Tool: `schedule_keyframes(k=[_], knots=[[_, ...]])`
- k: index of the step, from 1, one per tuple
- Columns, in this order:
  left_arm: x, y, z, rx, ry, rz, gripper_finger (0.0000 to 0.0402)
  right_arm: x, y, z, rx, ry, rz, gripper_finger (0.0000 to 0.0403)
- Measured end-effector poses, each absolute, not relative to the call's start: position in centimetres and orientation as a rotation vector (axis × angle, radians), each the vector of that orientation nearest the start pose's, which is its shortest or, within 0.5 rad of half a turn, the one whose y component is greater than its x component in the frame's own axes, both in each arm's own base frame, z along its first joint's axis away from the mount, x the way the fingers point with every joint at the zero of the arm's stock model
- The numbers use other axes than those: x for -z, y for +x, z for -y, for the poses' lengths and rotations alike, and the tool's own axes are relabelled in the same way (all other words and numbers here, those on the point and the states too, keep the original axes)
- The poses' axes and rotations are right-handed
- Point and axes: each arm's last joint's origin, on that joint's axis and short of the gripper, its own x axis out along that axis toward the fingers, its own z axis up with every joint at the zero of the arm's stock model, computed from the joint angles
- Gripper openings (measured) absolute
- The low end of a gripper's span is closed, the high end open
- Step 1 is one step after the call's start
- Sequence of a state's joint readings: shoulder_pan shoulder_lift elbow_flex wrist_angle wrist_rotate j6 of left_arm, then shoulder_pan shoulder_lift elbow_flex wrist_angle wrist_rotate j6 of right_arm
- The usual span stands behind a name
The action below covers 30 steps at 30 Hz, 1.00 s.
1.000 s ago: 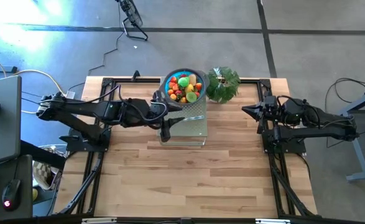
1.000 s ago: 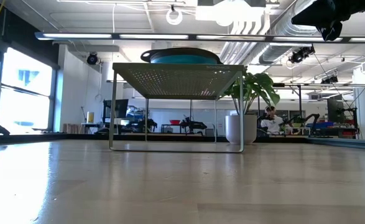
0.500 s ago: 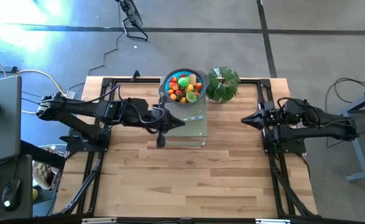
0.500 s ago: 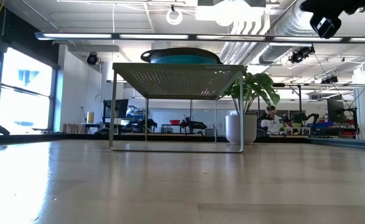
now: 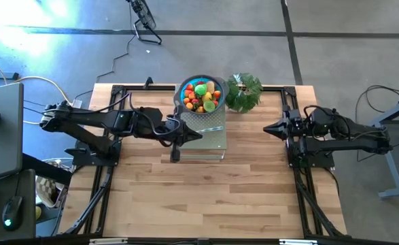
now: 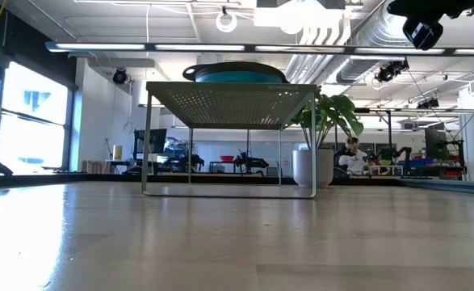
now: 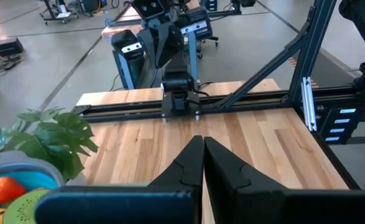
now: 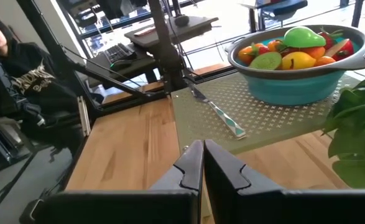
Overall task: Pick & Place Fruit
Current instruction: Return to Home Position
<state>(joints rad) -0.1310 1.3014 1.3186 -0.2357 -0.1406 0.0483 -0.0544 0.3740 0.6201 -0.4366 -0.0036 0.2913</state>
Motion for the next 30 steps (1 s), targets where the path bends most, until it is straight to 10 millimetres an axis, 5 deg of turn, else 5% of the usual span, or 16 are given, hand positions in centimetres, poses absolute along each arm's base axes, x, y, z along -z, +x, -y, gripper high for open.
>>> schedule_keyframes(k=[22,30], knots=[[-40.1,28.6,3.4,-0.005,0.08,-0.221,0.0008,-29.9,9.2,0.5,0.081,0.279,-0.182,0.0006],[-38.6,28.1,3.3,0.009,0.15,-0.381,0.0008,-29.9,9.2,0.5,0.08,0.269,-0.184,0.0006]])
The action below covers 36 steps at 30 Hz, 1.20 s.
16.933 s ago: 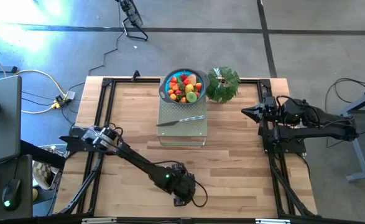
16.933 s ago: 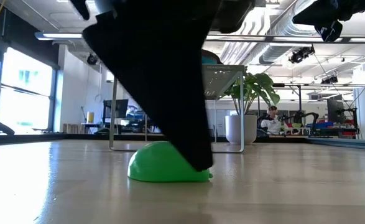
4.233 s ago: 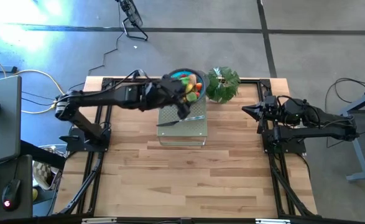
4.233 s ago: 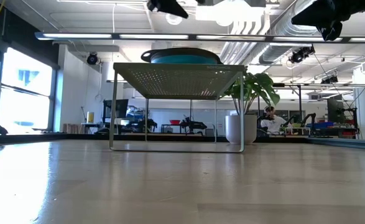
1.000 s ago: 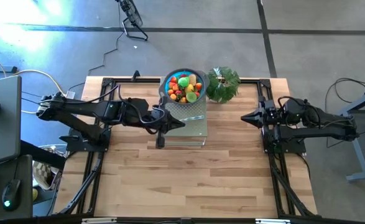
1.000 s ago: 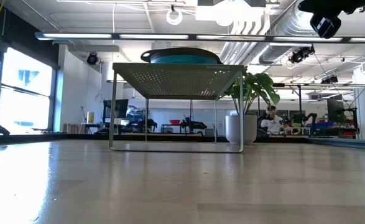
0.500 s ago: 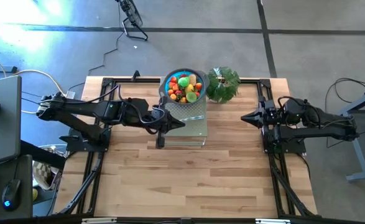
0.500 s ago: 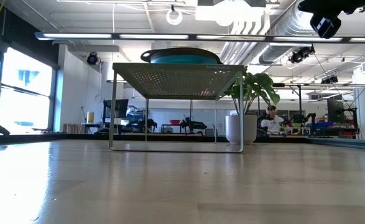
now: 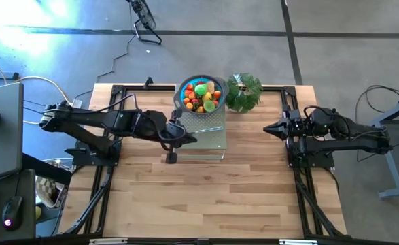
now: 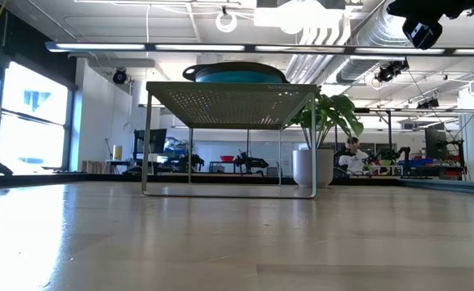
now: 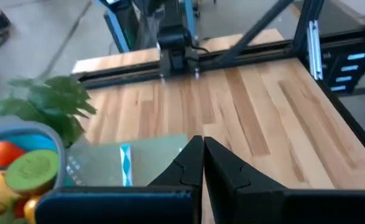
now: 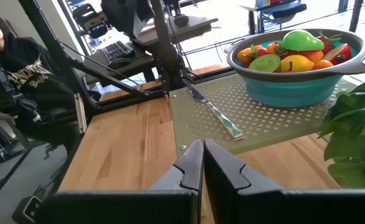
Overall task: Pick & Place Fruit
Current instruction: Return to Home Position
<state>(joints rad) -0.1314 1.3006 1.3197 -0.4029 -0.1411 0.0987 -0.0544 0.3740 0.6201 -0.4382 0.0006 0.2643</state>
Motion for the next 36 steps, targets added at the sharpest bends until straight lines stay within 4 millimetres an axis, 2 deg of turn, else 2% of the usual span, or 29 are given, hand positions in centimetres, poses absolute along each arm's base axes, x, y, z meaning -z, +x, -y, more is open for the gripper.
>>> schedule_keyframes(k=[5,9,18,22,26,36], knots=[[-38.7,28.1,3.7,0.166,0.199,-0.361,0.0008,-29.9,9.2,0.5,0.079,0.264,-0.184,0.0006],[-39.6,27.0,3.9,0.288,0.246,-0.315,0.0008,-29.9,9.2,0.5,0.067,0.27,-0.185,0.0006],[-40.3,25.5,3.7,0.291,0.231,-0.314,0.0008,-29.9,9.2,0.3,0.019,0.291,-0.191,0.0006],[-39.6,25.2,3.7,0.288,0.233,-0.282,0.0008,-29.9,9.2,0.3,0.01,0.295,-0.192,0.0006],[-37.9,24.5,3.6,0.28,0.232,-0.204,0.0008,-29.9,9.2,0.2,-0.019,0.301,-0.196,0.0006],[-36.0,19.8,3.0,0.272,0.211,-0.086,0.0008,-29.9,9.2,0.2,-0.026,0.295,-0.199,0.0006]])
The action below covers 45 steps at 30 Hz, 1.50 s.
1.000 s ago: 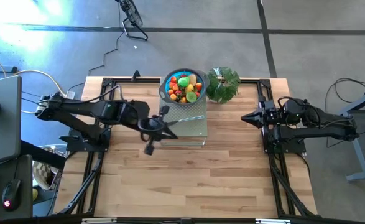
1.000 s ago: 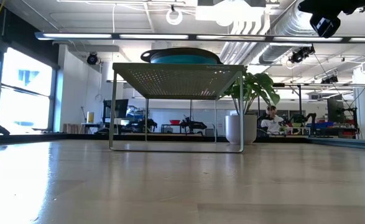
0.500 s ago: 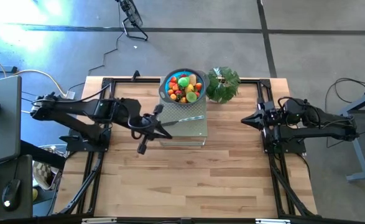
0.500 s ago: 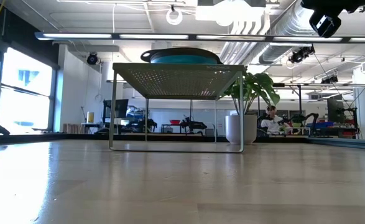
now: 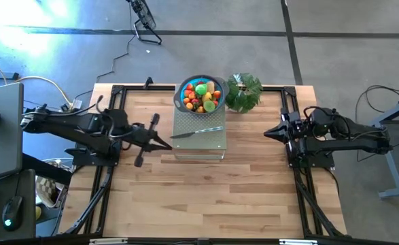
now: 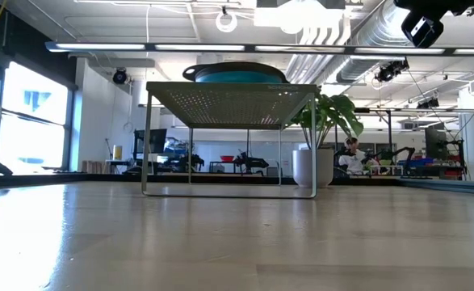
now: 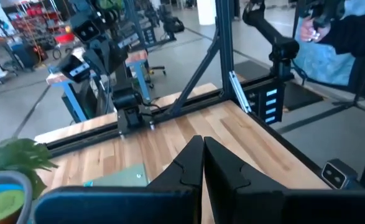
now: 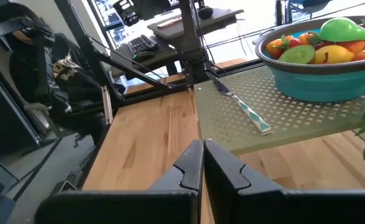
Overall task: Pick & Place Fruit
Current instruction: Return to Home Position
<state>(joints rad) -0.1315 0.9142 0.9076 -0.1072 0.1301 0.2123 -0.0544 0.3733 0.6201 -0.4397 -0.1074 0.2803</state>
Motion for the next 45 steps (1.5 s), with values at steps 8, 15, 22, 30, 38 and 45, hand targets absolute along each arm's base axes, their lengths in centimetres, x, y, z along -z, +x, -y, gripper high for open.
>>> schedule_keyframes(k=[8,15,22,30,38,45], knots=[[-34.8,15.8,2.5,0.267,0.204,-0.011,0.0008,-29.9,9.2,0.2,-0.024,0.278,-0.199,0.0006],[-32.9,12.6,2.0,0.261,0.198,0.041,0.0008,-29.9,9.2,0.2,-0.025,0.262,-0.199,0.0006],[-31.4,9.4,1.6,0.23,0.157,0.127,0.0008,-29.9,9.2,0.2,-0.026,0.246,-0.198,0.0006],[-29.3,7.3,1.3,0.226,0.137,0.185,0.0008,-29.9,9.2,0.2,-0.026,0.246,-0.198,0.0006],[-27.5,6.2,1.1,0.206,0.094,0.227,0.0008,-29.9,9.2,0.2,-0.026,0.249,-0.198,0.0006],[-27.2,5.7,1.0,0.203,0.095,0.261,0.0008,-29.9,9.2,0.2,-0.026,0.252,-0.198,0.0006]])
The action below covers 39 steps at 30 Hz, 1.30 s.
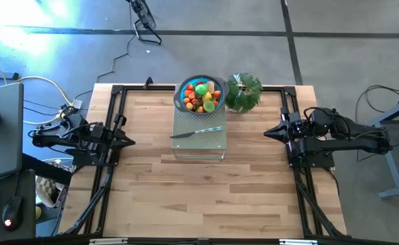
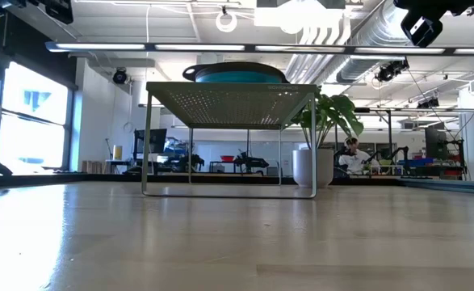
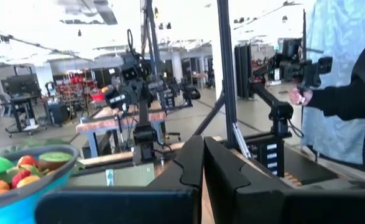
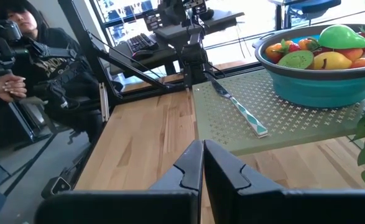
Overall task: Pick & Place Fruit
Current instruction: Return to Home Position
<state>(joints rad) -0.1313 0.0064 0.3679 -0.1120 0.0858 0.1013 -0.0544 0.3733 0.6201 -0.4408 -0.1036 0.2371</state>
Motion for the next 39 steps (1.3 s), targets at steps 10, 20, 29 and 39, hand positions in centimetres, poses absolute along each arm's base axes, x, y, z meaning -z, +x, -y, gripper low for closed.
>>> schedule_keyframes(k=[10,20,29,39], knots=[[-26.4,6.1,1.0,0.2,0.085,0.242,0.0008,-29.9,9.2,0.2,-0.026,0.254,-0.198,0.0006],[-22.1,8.1,1.3,0.188,0.098,0.144,0.0008,-29.9,9.2,0.2,-0.025,0.258,-0.202,0.0006],[-19.1,9.0,1.4,0.193,0.09,0.052,0.0008,-29.9,9.2,0.2,-0.024,0.284,-0.203,0.0006],[-17.7,9.3,1.5,0.222,0.097,0.016,0.0008,-30.0,9.2,0.2,-0.024,0.283,-0.193,0.0006]])
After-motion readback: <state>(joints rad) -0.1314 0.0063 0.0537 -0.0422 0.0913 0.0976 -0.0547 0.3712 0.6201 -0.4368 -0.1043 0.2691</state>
